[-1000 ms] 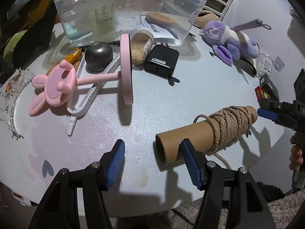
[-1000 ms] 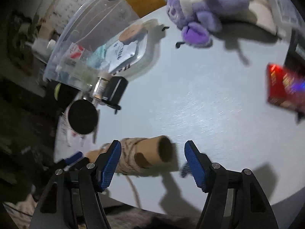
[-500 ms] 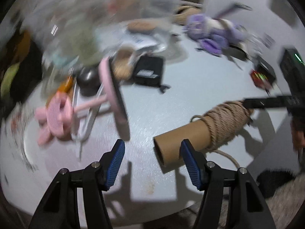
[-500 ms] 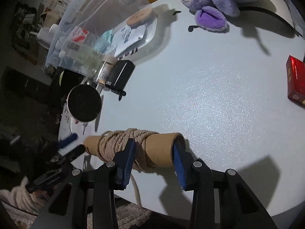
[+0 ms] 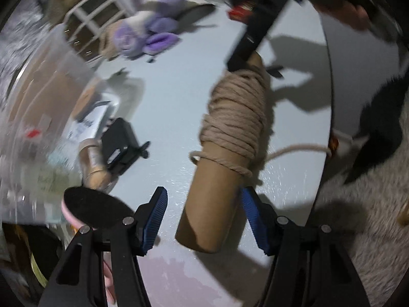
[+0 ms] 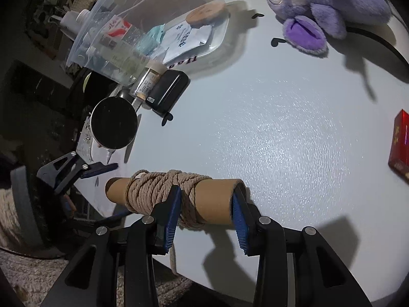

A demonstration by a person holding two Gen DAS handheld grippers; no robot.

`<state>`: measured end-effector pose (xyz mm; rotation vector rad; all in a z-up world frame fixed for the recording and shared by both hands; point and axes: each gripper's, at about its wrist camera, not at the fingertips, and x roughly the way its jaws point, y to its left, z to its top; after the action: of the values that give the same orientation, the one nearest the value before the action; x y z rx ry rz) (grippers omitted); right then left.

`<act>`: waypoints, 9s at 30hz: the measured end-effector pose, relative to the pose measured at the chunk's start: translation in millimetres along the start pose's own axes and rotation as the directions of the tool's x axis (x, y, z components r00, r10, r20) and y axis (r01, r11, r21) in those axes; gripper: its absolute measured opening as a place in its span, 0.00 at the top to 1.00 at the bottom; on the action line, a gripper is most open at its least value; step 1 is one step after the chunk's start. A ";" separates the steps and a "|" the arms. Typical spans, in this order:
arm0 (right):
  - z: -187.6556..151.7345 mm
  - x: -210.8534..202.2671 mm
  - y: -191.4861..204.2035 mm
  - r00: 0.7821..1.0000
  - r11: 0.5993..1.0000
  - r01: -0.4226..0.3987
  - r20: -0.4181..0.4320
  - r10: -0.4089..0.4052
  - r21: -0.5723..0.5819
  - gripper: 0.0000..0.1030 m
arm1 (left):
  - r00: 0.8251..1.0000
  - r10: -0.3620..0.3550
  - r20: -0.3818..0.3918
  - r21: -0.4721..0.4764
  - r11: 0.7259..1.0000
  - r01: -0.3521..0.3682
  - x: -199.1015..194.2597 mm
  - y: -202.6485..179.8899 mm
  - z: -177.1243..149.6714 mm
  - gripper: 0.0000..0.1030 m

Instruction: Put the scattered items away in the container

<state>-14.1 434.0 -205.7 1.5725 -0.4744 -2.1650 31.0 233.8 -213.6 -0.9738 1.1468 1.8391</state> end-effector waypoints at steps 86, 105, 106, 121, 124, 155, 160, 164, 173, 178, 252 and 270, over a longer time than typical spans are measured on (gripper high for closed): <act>96.9 -139.8 319.6 0.391 -0.224 0.849 0.855 -0.341 -0.478 0.50 | 0.823 0.459 0.335 -0.672 0.728 -0.133 -84.9 172.7 32.8 0.97; 244.3 -87.5 319.4 0.561 0.002 0.804 0.757 -0.335 -0.595 0.50 | 0.779 0.548 0.306 -0.781 0.612 -0.123 -201.3 368.2 -28.9 0.97; 253.8 -77.0 317.2 0.583 0.010 0.786 0.737 -0.341 -0.618 0.50 | 0.779 0.551 0.301 -0.782 0.610 -0.129 -200.6 375.5 -29.0 0.97; 334.4 65.8 249.4 0.847 0.387 0.451 0.248 -0.471 -0.804 0.50 | 0.917 0.278 0.286 -0.781 0.622 0.055 -108.1 449.8 -15.9 0.97; 340.1 84.0 223.3 0.875 0.584 0.367 0.055 -0.481 -0.725 0.50 | 0.936 0.226 0.271 -0.745 0.664 0.055 -92.9 453.2 -0.5 0.97; 351.4 141.9 110.3 0.941 0.854 0.231 -0.331 -0.074 0.466 0.14 | 0.995 -0.060 0.080 -0.589 0.803 0.096 22.0 465.3 81.6 0.97; 350.5 129.9 108.2 0.937 0.866 0.240 -0.338 -0.089 0.438 0.14 | 0.995 -0.075 0.069 -0.583 0.806 0.101 29.1 466.5 80.4 0.97; 355.5 122.5 110.3 0.927 0.916 0.253 -0.348 -0.139 0.310 0.31 | 0.996 -0.074 0.056 -0.570 0.816 0.093 32.8 465.9 81.7 0.97; 356.4 148.6 133.1 0.755 0.867 0.394 -0.431 -0.495 -0.306 0.63 | 0.995 -0.096 0.029 -0.594 0.799 0.094 36.2 467.3 73.3 0.50; 346.8 179.6 125.3 0.661 0.855 0.322 -0.550 -0.511 -0.407 0.63 | 0.992 -0.112 0.062 -0.632 0.764 0.126 28.7 471.6 64.6 0.33; 283.9 -50.0 242.1 0.818 0.935 0.333 0.532 -0.220 -0.125 0.00 | 0.929 0.304 0.210 -0.839 0.544 0.011 -142.9 411.7 -21.8 0.00; 184.2 -85.9 263.7 0.708 0.879 0.457 0.653 -0.268 -0.135 0.00 | 0.872 0.469 0.141 -0.865 0.487 -0.122 -191.8 318.2 -55.8 0.00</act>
<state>-130.8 258.8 52.3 0.8022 0.0031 -2.9055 -153.4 42.7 52.2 -0.8575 0.1037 2.8329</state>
